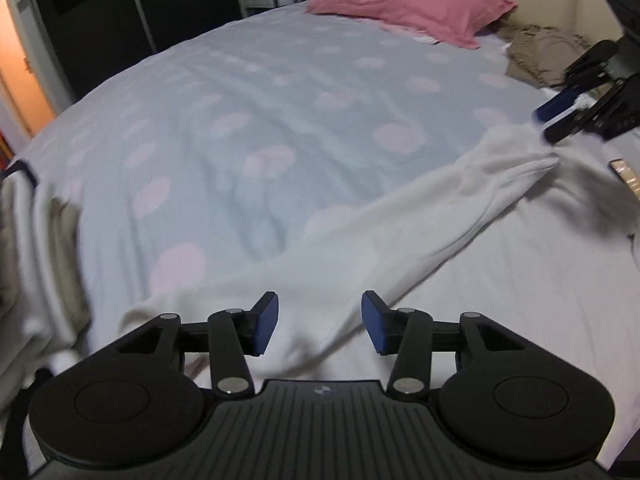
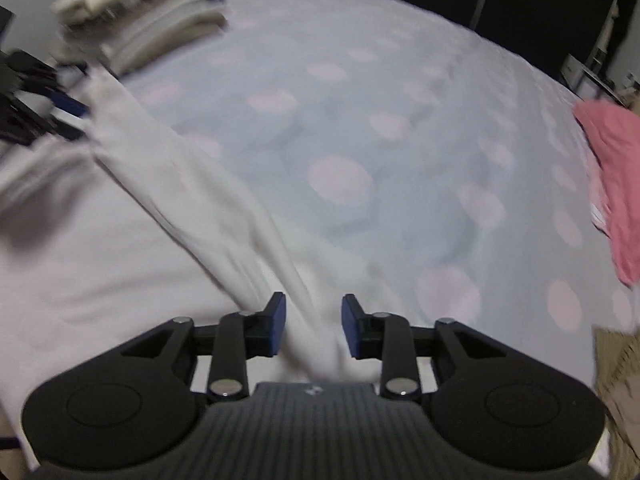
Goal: Fold clothes
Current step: 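Lay the white shirt flat on the bed and open both grippers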
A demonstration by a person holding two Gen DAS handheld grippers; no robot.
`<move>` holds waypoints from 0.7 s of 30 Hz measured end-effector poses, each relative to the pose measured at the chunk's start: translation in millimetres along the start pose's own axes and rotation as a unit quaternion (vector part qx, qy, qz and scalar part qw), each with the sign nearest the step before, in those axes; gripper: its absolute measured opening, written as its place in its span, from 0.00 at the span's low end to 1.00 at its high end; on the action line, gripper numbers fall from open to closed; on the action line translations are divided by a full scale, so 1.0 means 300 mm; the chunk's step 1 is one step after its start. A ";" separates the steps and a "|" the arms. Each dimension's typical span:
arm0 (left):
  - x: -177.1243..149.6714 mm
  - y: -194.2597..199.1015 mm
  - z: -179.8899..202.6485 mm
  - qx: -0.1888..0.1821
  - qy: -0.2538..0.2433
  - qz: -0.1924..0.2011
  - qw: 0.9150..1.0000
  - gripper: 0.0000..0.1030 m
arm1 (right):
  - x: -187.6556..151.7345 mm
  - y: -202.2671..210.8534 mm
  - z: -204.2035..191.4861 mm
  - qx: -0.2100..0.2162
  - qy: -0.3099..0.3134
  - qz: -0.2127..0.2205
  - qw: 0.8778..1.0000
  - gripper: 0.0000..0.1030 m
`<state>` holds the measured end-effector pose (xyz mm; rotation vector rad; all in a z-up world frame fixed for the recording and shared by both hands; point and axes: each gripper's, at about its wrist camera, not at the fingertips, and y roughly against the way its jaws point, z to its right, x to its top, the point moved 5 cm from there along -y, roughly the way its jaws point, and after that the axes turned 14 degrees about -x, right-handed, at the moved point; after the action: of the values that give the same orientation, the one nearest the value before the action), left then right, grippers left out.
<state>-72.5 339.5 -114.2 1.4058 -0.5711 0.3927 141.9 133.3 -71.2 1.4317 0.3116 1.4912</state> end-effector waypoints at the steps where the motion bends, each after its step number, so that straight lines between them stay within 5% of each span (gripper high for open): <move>1: 0.015 -0.028 0.004 -0.004 -0.002 -0.001 1.000 0.43 | 0.016 -0.005 -0.014 0.011 -0.002 0.006 1.000 0.34; 8: 0.016 -0.229 0.045 -0.026 -0.032 -0.041 0.998 0.42 | 0.045 -0.135 -0.126 0.049 0.017 -0.018 0.998 0.34; 12: 0.002 -0.265 0.024 -0.044 -0.007 -0.043 0.998 0.17 | 0.025 -0.191 -0.132 0.068 0.010 -0.045 0.997 0.34; 13: 0.000 -0.259 0.024 -0.052 -0.001 -0.040 0.998 0.09 | 0.021 -0.192 -0.130 0.074 0.004 -0.047 0.996 0.32; 16: 0.025 -0.222 0.041 -0.043 -0.016 -0.024 0.999 0.04 | 0.026 -0.179 -0.132 0.085 -0.001 -0.044 0.995 0.05; 21: 0.122 -0.138 0.016 -0.010 -0.023 0.013 1.000 0.04 | 0.087 -0.094 -0.108 0.050 0.003 0.000 0.999 0.05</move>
<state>-19.9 326.3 -125.6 1.3926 -0.6307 0.3759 132.5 180.6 -85.5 1.5050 0.3946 1.4985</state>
